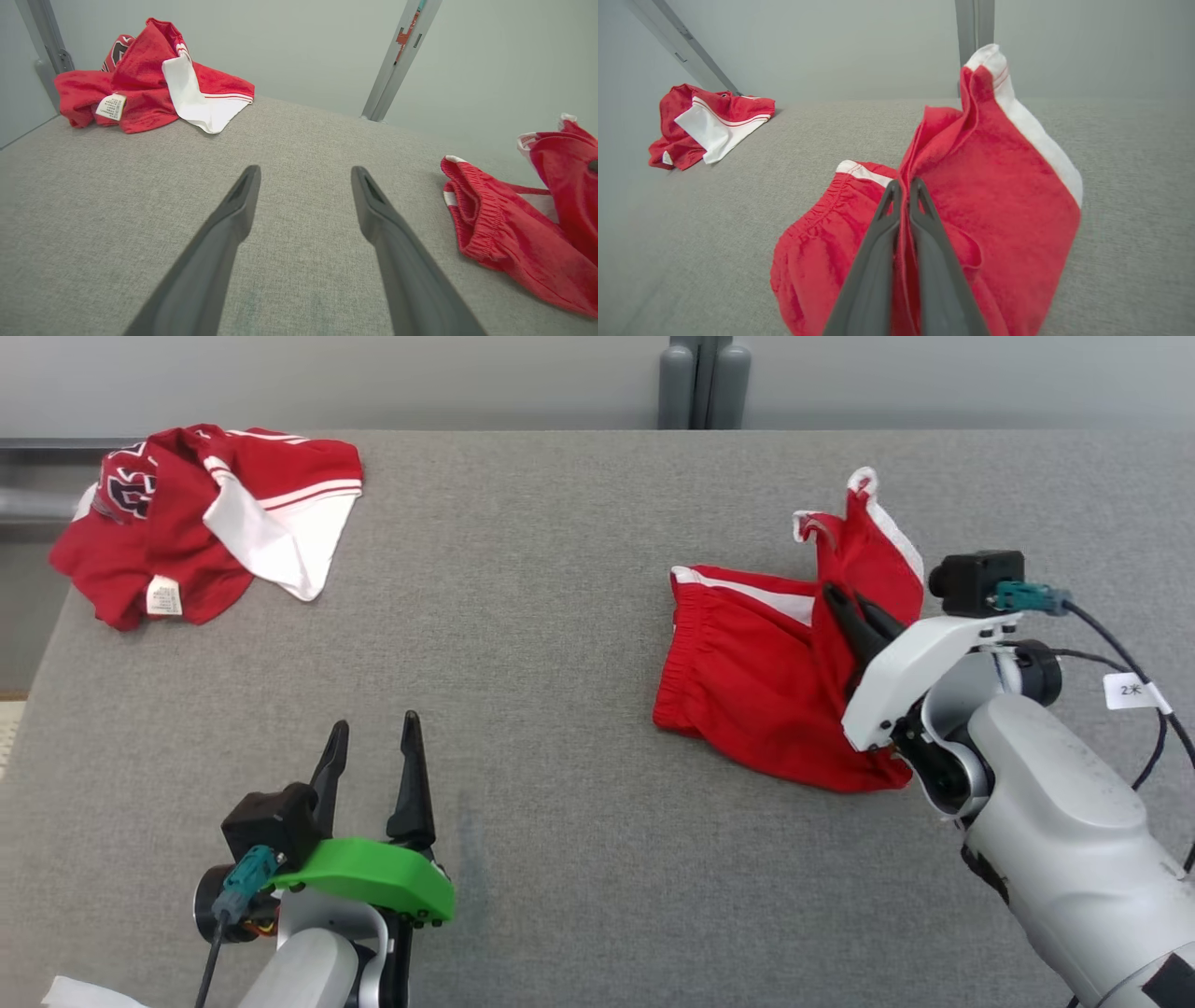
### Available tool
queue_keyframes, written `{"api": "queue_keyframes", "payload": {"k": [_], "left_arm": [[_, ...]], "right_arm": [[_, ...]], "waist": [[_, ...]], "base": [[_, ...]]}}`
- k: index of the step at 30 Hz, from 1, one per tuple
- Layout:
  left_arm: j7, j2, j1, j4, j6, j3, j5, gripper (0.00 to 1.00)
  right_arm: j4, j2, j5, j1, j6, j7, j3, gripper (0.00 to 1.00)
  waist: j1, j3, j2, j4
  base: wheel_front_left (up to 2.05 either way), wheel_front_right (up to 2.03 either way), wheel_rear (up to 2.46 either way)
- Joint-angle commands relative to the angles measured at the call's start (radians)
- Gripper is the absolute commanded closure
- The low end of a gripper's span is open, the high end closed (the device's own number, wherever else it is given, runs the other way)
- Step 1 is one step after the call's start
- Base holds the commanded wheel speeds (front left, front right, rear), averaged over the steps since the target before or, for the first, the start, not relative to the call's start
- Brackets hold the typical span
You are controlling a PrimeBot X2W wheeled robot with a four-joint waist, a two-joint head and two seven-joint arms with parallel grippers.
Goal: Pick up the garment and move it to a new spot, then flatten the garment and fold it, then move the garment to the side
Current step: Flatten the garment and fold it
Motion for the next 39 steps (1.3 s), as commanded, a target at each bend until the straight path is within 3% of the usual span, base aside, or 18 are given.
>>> {"api": "queue_keyframes", "payload": {"k": [1,13,14,15,25,31,36,37,39], "left_arm": [[-0.006,0.004,0.013,0.007,-0.005,0.005,0.007,0.0],[-0.012,-0.029,0.008,0.031,-0.03,0.031,0.013,0.0],[-0.013,-0.031,0.007,0.033,-0.033,0.033,0.015,0.0],[-0.013,-0.032,0.006,0.034,-0.035,0.035,0.017,0.0],[-0.013,-0.06,0.017,0.041,-0.05,0.048,0.039,0.0],[-0.013,-0.07,0.022,0.045,-0.056,0.05,0.053,0.0],[-0.013,-0.075,0.018,0.047,-0.062,0.05,0.061,0.0],[-0.013,-0.076,0.015,0.048,-0.063,0.05,0.062,0.0],[-0.013,-0.077,0.008,0.05,-0.067,0.049,0.062,0.0]], "right_arm": [[-0.005,0.011,-0.009,-0.008,-0.001,0.011,0.007,1.0],[0.066,0.091,-0.044,-0.028,-0.001,0.061,0.047,1.0],[0.074,0.096,-0.049,-0.03,-0.001,0.055,0.051,0.62],[0.077,0.101,-0.052,-0.029,-0.001,0.051,0.056,0.0],[-0.017,0.088,-0.025,0.021,-0.001,-0.004,0.097,0.0],[-0.083,0.035,-0.049,0.061,-0.001,-0.063,0.024,0.0],[-0.079,0.0,-0.136,0.083,-0.001,-0.06,-0.031,0.0],[-0.075,0.004,-0.155,0.088,-0.001,-0.056,-0.032,0.38],[-0.061,0.012,-0.184,0.098,-0.001,-0.039,-0.022,0.89]], "waist": [[0.0,-0.006,0.0,0.039],[0.0,0.017,0.0,0.115],[0.0,0.019,0.0,0.116],[0.0,0.02,0.0,0.116],[0.0,0.012,0.0,0.072],[0.0,0.007,0.0,0.034],[0.0,0.014,0.0,0.02],[0.0,0.017,0.0,0.02],[0.0,0.023,0.0,0.025]], "base": [[0.0,0.0,0.0],[0.0,0.0,0.0],[0.0,0.0,0.0],[0.0,0.0,0.0],[0.0,0.0,0.0],[0.0,0.0,0.0],[0.0,0.0,0.0],[0.0,0.0,0.0],[0.0,0.0,0.0]]}}
